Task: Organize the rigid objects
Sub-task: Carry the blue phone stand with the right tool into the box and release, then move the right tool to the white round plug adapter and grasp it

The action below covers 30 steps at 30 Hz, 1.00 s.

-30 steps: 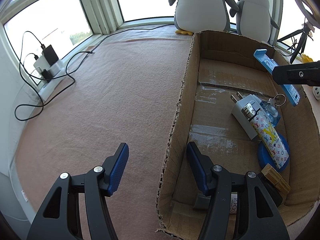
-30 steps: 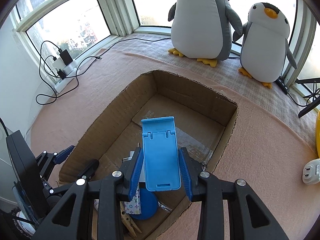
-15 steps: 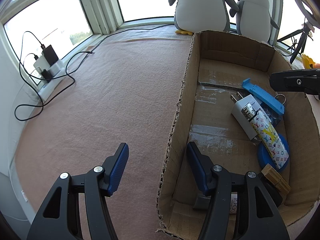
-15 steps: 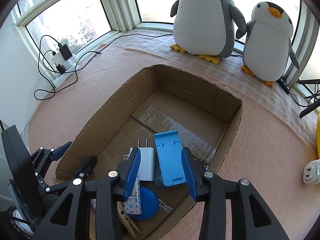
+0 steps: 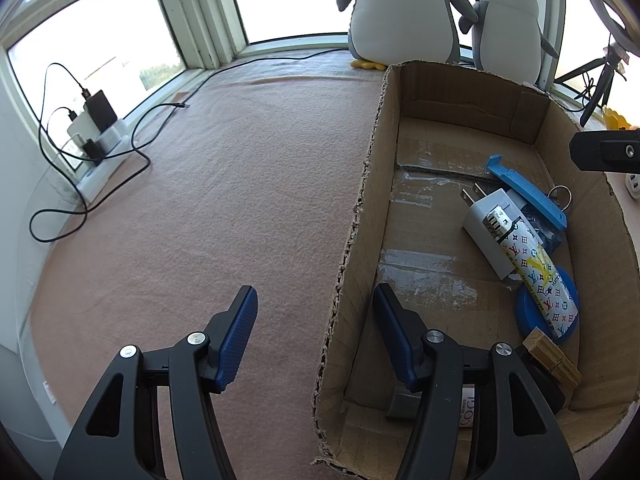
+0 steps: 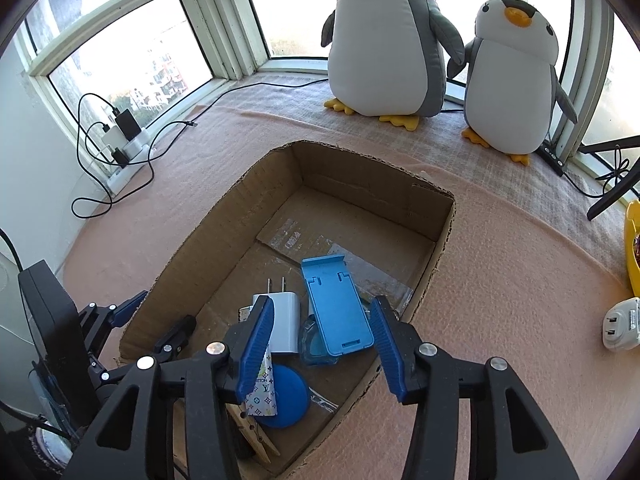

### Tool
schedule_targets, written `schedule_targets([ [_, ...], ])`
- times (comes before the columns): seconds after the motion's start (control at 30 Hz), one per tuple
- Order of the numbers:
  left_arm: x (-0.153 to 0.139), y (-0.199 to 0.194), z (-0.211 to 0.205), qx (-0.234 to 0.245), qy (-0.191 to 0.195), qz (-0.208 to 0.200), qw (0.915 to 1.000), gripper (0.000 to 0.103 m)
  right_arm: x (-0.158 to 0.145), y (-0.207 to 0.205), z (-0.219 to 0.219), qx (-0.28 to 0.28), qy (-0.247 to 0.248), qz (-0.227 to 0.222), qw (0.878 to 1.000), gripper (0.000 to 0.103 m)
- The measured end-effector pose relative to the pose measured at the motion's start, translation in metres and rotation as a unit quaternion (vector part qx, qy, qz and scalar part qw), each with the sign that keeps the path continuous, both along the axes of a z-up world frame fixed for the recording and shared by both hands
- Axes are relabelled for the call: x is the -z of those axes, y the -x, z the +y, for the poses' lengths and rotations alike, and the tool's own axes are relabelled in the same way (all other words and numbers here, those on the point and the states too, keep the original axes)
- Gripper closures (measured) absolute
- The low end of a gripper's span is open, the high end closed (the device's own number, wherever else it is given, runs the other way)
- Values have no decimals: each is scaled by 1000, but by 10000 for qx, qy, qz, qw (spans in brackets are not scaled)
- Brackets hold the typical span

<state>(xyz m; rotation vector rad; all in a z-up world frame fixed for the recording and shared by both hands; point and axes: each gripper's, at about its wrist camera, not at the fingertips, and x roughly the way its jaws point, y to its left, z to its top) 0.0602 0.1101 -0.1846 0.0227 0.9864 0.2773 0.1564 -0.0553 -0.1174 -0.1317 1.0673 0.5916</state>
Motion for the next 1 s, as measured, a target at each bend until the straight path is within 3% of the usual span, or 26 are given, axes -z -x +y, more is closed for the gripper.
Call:
schedule_targets([
  [0.6,0,0,0,-3,2,0,10000,43,-19,0,-107,1074,-237,-78,9939,55],
  [0.8,0,0,0,-3,0,1,10000,43,-16,-5,-158,1678,-241,-51,9855,54],
  [1.0,0,0,0,-5,2,1,10000,43,-17,-11,-213,2428,-383,14,9693,54],
])
